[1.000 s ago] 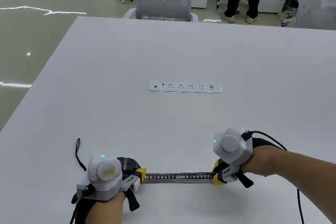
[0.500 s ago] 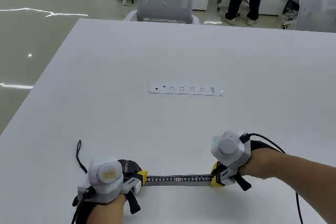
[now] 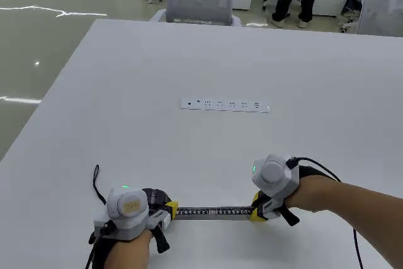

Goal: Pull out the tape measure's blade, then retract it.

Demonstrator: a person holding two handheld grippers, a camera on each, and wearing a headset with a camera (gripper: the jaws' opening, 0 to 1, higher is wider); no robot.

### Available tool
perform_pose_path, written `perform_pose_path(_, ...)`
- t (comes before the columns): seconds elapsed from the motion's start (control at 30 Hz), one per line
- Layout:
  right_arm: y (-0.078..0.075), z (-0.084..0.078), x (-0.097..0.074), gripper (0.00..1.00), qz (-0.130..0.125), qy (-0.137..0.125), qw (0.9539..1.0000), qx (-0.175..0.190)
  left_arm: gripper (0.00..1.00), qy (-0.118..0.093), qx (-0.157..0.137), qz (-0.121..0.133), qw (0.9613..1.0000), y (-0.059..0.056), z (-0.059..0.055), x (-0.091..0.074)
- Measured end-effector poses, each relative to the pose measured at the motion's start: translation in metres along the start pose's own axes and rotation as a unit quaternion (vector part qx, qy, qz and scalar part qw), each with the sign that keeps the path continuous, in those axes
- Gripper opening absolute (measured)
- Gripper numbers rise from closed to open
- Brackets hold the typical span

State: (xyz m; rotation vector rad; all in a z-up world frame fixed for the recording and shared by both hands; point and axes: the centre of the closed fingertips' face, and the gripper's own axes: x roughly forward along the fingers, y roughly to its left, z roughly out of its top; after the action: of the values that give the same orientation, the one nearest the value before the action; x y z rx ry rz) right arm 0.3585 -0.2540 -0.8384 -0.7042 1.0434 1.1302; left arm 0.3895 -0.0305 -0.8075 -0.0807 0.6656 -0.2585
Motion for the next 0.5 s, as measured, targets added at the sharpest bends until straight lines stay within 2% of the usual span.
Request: perform_pose_path(0.5, 0.0011, 0.0060, 0.0020, 0.13, 0.001, -0.004, 1.0000, 0.000, 0.62, -0.003, 0.000, -0.001, 1.0000, -0.0001, 0.0004, 0.0007)
